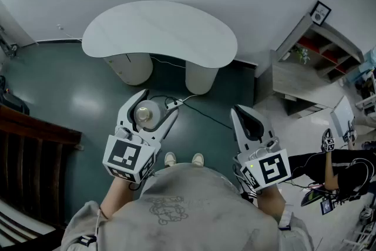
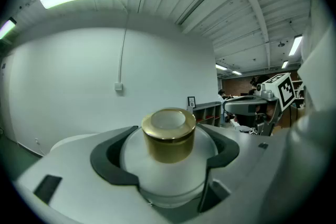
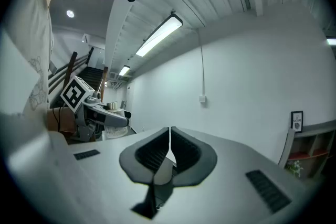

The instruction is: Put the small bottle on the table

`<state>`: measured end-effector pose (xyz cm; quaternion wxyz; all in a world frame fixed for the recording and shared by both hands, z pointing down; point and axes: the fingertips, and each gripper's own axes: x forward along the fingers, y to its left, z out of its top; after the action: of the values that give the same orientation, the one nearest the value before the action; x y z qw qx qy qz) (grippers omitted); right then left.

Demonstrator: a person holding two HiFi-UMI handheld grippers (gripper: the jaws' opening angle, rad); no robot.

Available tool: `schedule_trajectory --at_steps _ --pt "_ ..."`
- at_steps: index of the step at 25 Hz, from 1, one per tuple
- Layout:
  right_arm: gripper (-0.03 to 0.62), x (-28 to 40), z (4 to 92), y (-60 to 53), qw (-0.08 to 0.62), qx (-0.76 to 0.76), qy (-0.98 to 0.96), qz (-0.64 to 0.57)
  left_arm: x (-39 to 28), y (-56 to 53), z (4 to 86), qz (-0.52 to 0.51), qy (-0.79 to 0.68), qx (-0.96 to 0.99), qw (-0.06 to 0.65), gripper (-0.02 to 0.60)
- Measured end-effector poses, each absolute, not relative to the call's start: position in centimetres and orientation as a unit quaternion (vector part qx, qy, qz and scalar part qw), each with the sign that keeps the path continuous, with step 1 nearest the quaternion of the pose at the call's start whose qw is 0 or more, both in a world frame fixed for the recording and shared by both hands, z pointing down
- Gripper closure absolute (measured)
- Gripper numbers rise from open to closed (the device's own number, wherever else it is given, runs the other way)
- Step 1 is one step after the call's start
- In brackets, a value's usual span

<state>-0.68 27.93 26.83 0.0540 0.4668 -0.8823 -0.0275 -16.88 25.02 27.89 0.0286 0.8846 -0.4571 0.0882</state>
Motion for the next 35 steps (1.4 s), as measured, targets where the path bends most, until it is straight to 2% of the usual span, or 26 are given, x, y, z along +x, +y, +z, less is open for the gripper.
schedule_trajectory --at_steps 35 --pt "0.56 7.1 28.5 26.4 0.042 0.437 -0.898 -0.009 -7.7 24.2 28.5 0.099 -0.463 0.88 0.029 0.238"
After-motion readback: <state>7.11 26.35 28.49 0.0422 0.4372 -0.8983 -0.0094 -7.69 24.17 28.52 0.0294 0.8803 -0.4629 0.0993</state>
